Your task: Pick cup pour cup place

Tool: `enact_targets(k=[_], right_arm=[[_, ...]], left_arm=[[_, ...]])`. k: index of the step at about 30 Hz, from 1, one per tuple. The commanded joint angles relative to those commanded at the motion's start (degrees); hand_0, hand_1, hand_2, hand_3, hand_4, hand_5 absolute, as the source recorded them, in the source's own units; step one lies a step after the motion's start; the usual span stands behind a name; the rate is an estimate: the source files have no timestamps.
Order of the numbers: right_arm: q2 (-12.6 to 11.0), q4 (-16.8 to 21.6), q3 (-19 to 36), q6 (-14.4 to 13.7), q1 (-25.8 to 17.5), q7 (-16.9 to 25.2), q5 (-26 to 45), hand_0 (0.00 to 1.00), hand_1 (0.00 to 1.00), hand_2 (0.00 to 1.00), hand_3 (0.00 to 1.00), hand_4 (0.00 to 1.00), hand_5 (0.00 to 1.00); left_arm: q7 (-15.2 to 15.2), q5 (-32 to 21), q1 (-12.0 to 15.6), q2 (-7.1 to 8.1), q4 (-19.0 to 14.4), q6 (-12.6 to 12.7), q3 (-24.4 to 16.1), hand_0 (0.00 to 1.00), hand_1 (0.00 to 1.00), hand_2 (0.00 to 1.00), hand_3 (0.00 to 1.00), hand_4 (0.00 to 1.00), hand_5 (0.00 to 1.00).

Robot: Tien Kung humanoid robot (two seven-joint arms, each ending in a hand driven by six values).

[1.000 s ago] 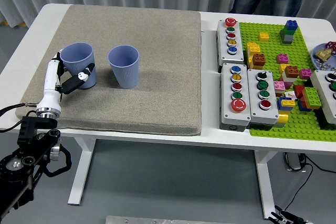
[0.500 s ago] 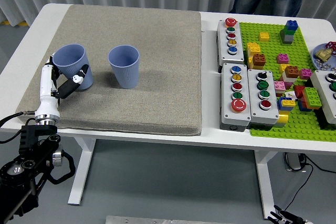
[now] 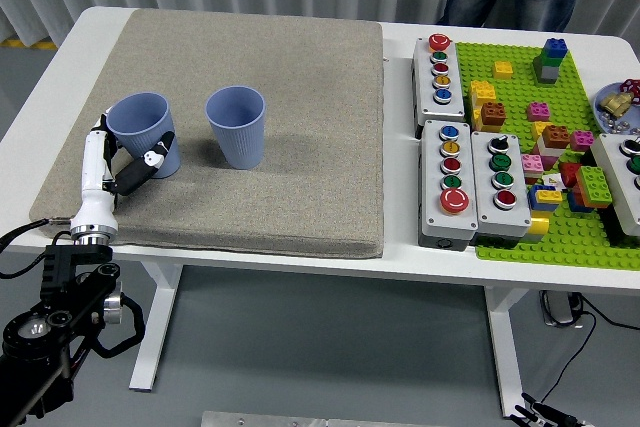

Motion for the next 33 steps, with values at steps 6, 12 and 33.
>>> enact_targets(k=[6,12,33], right_arm=[[0.03,0.0,0.06,0.02,0.0,-0.04,0.01,0.763,0.692,0.732,0.62,0.233,0.163],[0.02,0.0,0.06,0.0,0.03,0.01,0.04,0.763,0.692,0.732,0.62,0.232,0.162],[-0.05,0.0,-0.04,-0.05,0.23,0.06,0.3,0.764,0.691,0.732,0.62,0.232,0.161]], left_arm=[[0.62,0.96,0.18,0.02,-0.31,-0.47,0.11,0.534,0.545,0.601,0.545,0.768,0.274],[1.42,2.53,0.27,0.04,-0.34,-1.21,0.15,0.545,0.583,0.676,0.633,0.777,0.276],[3.17,5.49,0.35,-0.05,-0.91,-2.65,-0.45,0.637,0.69,0.882,0.933,0.942,0.464]])
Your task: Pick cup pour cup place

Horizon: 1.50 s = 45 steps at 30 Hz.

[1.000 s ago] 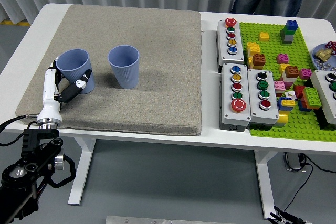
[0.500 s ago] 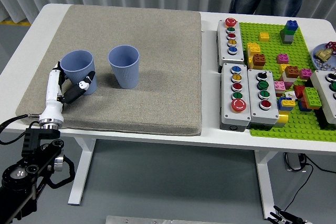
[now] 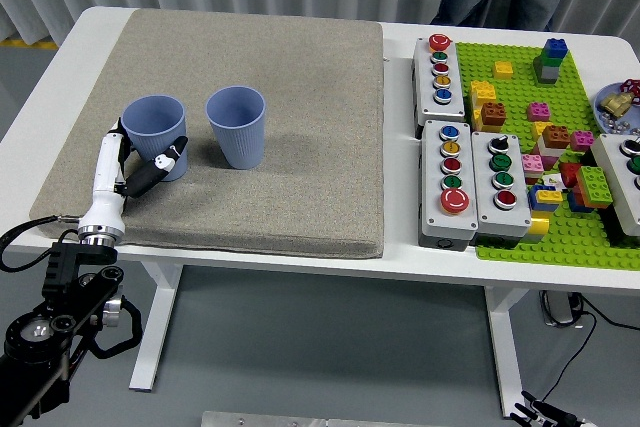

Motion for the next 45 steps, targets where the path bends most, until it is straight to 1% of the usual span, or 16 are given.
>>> enact_targets(k=[1,6,7,15,18,19,24,25,26,31,36,40,45], right_arm=[[0.01,0.0,0.05,-0.02,0.02,-0.01,-0.07,0.764,0.691,0.732,0.619,0.232,0.16],[0.02,0.0,0.03,-0.04,0.05,0.01,0.03,0.764,0.691,0.732,0.619,0.232,0.16],[0.02,0.0,0.04,-0.04,0.05,0.0,0.03,0.764,0.691,0.732,0.618,0.232,0.161],[0.02,0.0,0.12,-0.05,0.01,-0.05,-0.11,0.764,0.691,0.732,0.618,0.232,0.161],[0.01,0.0,0.17,-0.05,0.04,-0.06,-0.19,0.764,0.691,0.732,0.618,0.232,0.161],[0.02,0.0,0.17,-0.06,0.04,-0.05,-0.17,0.764,0.691,0.732,0.618,0.233,0.16],[0.03,0.0,0.05,-0.08,-0.01,-0.05,-0.15,0.764,0.691,0.732,0.618,0.233,0.16],[0.04,0.0,0.1,-0.09,-0.03,-0.08,-0.25,0.763,0.691,0.732,0.617,0.233,0.163],[0.05,0.0,0.12,-0.09,-0.03,-0.09,-0.28,0.763,0.691,0.732,0.617,0.233,0.163],[0.15,0.0,0.35,-0.09,-0.31,-0.25,-0.66,0.764,0.691,0.732,0.617,0.232,0.161],[0.19,0.0,0.51,0.09,-0.4,-0.44,-0.95,0.764,0.691,0.732,0.617,0.232,0.161],[0.2,0.0,0.6,0.11,-0.38,-0.53,-1.02,0.763,0.692,0.733,0.617,0.232,0.16],[0.23,0.0,0.77,0.15,-0.4,-0.56,-1.06,0.764,0.691,0.734,0.616,0.231,0.159]], left_arm=[[0.0,0.09,0.0,0.02,-0.04,0.07,-0.02,0.645,0.703,0.904,0.946,0.905,0.422],[-0.1,0.0,-0.02,0.04,-0.17,0.28,-0.23,0.645,0.703,0.904,0.946,0.905,0.422],[-0.12,-0.02,-0.03,0.04,-0.19,0.31,-0.23,0.648,0.707,0.906,0.949,0.887,0.399],[-0.16,0.17,0.15,0.22,-0.6,0.36,-0.21,0.651,0.715,0.911,0.95,0.885,0.403],[-0.17,0.27,0.55,0.54,-1.2,0.38,-0.29,0.651,0.715,0.911,0.95,0.885,0.403],[-0.19,0.26,0.66,0.61,-1.36,0.4,-0.34,0.656,0.718,0.913,0.946,0.913,0.43],[-0.19,0.47,1.49,0.99,-2.23,0.42,-0.85,0.656,0.718,0.913,0.946,0.913,0.43],[-0.19,0.48,1.64,1.01,-2.32,0.43,-0.91,0.657,0.718,0.913,0.946,0.927,0.454],[-0.19,0.48,1.7,1.03,-2.35,0.43,-0.93,0.657,0.718,0.913,0.946,0.927,0.454],[-0.15,1.01,3.23,1.46,-3.77,0.48,-1.35,0.658,0.718,0.915,0.945,0.931,0.456],[-0.22,0.79,3.8,1.77,-3.96,0.38,-1.56,0.658,0.718,0.915,0.945,0.931,0.456],[-0.59,0.6,4.21,1.8,-3.82,1.07,-1.6,0.658,0.718,0.916,0.94,0.934,0.46],[-0.67,0.78,5.91,2.54,-5.19,1.15,-1.74,0.659,0.72,0.914,0.936,0.937,0.466]])
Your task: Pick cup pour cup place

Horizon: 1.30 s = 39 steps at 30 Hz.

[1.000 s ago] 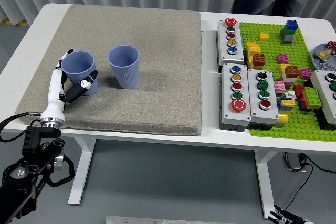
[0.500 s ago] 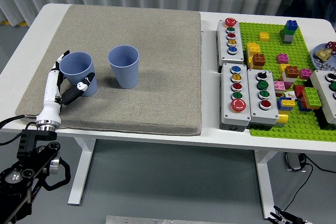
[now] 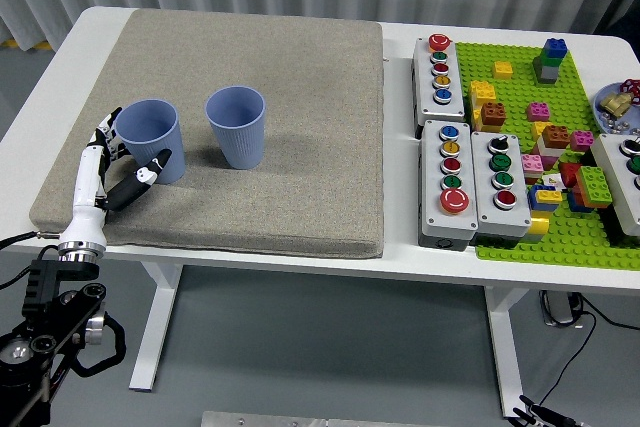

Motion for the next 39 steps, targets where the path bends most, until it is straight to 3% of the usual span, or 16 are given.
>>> enact_targets(k=[10,16,20,21,22,23,27,28,30,33,34,36,39], right_arm=[[-0.4,0.0,-0.19,0.27,-0.08,-0.02,0.35,0.764,0.693,0.733,0.616,0.229,0.159],[-0.47,0.0,0.29,0.39,-0.04,-0.25,0.08,0.764,0.693,0.735,0.616,0.228,0.157],[-0.38,0.0,0.71,0.33,-0.16,-0.47,-0.57,0.764,0.693,0.735,0.616,0.228,0.157],[-0.33,0.0,0.95,0.29,-0.17,-0.57,-0.95,0.764,0.693,0.735,0.616,0.228,0.157],[-0.3,0.0,0.97,0.17,-0.18,-0.48,-1.06,0.764,0.693,0.734,0.616,0.227,0.157],[-0.28,0.0,0.96,0.11,-0.19,-0.43,-1.08,0.764,0.693,0.734,0.616,0.227,0.157],[-0.32,0.0,0.97,-0.05,-0.21,-0.23,-0.95,0.764,0.693,0.734,0.616,0.227,0.157],[-0.35,0.0,0.85,-0.08,-0.17,-0.21,-0.87,0.764,0.693,0.733,0.615,0.227,0.157],[-0.46,0.0,0.55,-0.24,-0.04,-0.06,-0.54,0.764,0.693,0.733,0.615,0.227,0.157],[-0.55,0.0,0.07,-0.38,0.05,0.21,0.02,0.764,0.693,0.733,0.615,0.227,0.157],[-0.57,0.0,-0.03,-0.41,0.08,0.26,0.14,0.764,0.693,0.731,0.615,0.227,0.158],[-0.57,0.0,-0.16,-0.51,0.11,0.37,0.32,0.764,0.693,0.731,0.615,0.227,0.158],[-0.54,0.0,-0.74,-0.59,0.05,0.51,0.87,0.764,0.693,0.731,0.615,0.227,0.158]], left_arm=[[-0.09,-0.02,3.1,0.64,-3.83,0.12,-2.57,0.658,0.719,0.915,0.942,0.94,0.469],[0.22,0.52,6.07,1.64,-8.28,0.29,-4.08,0.656,0.718,0.914,0.935,0.94,0.472],[-0.23,-0.17,8.82,1.77,-14.18,1.34,-5.91,0.656,0.718,0.914,0.935,0.94,0.472],[-0.86,-0.21,9.61,1.7,-16.29,2.59,-6.46,0.656,0.718,0.914,0.935,0.94,0.472],[-1.18,-1.24,10.59,1.75,-18.9,3.74,-7.2,0.631,0.677,0.847,0.868,0.937,0.467],[-1.27,-1.86,11.03,1.78,-21.12,4.21,-7.51,0.631,0.677,0.847,0.868,0.937,0.467],[-0.07,-6.91,10.79,2.19,-28.84,4.16,-9.47,0.631,0.677,0.847,0.868,0.937,0.467],[0.99,-8.23,10.17,2.4,-30.44,3.03,-9.89,0.664,0.706,0.798,0.809,0.899,0.653],[4.82,-13.35,7.52,2.73,-33.13,-1.96,-11.18,0.664,0.706,0.798,0.809,0.899,0.653],[8.61,-20.26,4.41,2.01,-32.36,-8.84,-11.88,0.664,0.706,0.798,0.809,0.899,0.653],[9.08,-22.34,3.5,1.7,-31.82,-10.54,-11.89,0.687,0.72,0.781,0.801,0.912,0.954],[10.82,-26.13,1.84,0.37,-30.22,-13.82,-12.38,0.687,0.72,0.781,0.801,0.912,0.954],[13.02,-25.8,-0.91,-3.53,-27.5,-17.56,-14.65,0.687,0.72,0.781,0.801,0.912,0.954]])
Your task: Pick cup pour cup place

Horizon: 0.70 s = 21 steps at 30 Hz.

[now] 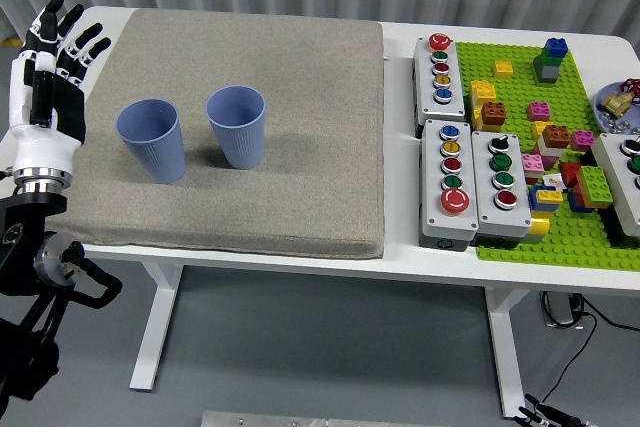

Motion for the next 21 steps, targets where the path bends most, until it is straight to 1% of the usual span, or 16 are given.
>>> enact_targets(k=[1,2,3,4,6,7,10,11,14,16,21], right_arm=[[0.02,0.0,-0.02,-0.01,-0.01,-0.01,0.0,0.764,0.693,0.73,0.615,0.228,0.157],[0.04,0.0,-0.09,-0.01,-0.02,-0.03,-0.03,0.764,0.693,0.73,0.615,0.228,0.157],[0.05,0.0,-0.09,-0.01,-0.02,-0.05,-0.09,0.764,0.693,0.73,0.615,0.228,0.157],[0.07,0.0,-0.07,-0.02,-0.01,-0.08,-0.17,0.764,0.693,0.73,0.615,0.228,0.157],[0.08,0.0,-0.04,0.02,0.02,-0.15,-0.2,0.764,0.693,0.73,0.615,0.228,0.157],[0.07,0.0,-0.11,0.02,0.04,-0.19,-0.18,0.764,0.693,0.732,0.615,0.227,0.157],[0.08,0.0,-0.06,0.04,0.05,-0.29,-0.31,0.764,0.693,0.732,0.615,0.227,0.157],[0.07,0.0,-0.1,0.05,0.02,-0.29,-0.35,0.764,0.693,0.732,0.615,0.227,0.157],[0.03,0.0,-0.06,0.07,-0.04,-0.39,-0.52,0.765,0.692,0.73,0.615,0.229,0.159],[-0.01,0.0,-0.03,0.05,-0.04,-0.41,-0.57,0.765,0.692,0.73,0.615,0.229,0.159],[0.0,0.0,-0.17,0.04,0.09,-0.39,-0.14,0.764,0.692,0.73,0.616,0.229,0.158]], left_arm=[[0.39,0.47,-0.43,-0.71,0.41,-0.52,-0.47,0.684,0.711,0.772,0.775,0.849,0.998],[1.14,1.04,-1.15,-1.74,1.01,-1.67,-1.3,0.684,0.711,0.772,0.775,0.849,0.998],[1.65,1.11,-1.72,-2.16,1.47,-2.41,-1.8,0.684,0.711,0.772,0.775,0.849,0.998],[2.28,1.02,-2.54,-2.49,2.02,-3.45,-2.34,0.684,0.711,0.772,0.775,0.849,0.998],[3.0,1.31,-3.78,-2.69,2.69,-5.09,-3.3,0.684,0.711,0.772,0.775,0.849,0.998],[3.08,1.97,-4.59,-2.67,3.0,-5.46,-4.06,0.697,0.712,0.773,0.784,0.816,0.998],[2.95,2.8,-6.14,-2.46,3.56,-5.89,-5.84,0.697,0.712,0.773,0.784,0.816,0.998],[2.76,3.96,-7.11,-2.25,3.85,-5.84,-7.13,0.697,0.712,0.773,0.784,0.816,0.998],[2.36,6.43,-8.69,-1.85,4.12,-5.85,-9.74,0.703,0.713,0.771,0.779,0.814,0.998],[1.77,8.97,-9.68,-1.74,4.09,-5.45,-11.69,0.703,0.713,0.771,0.779,0.814,0.998],[0.31,11.18,-11.39,-1.79,4.98,-3.85,-14.26,0.701,0.711,0.765,0.772,0.812,0.998]])
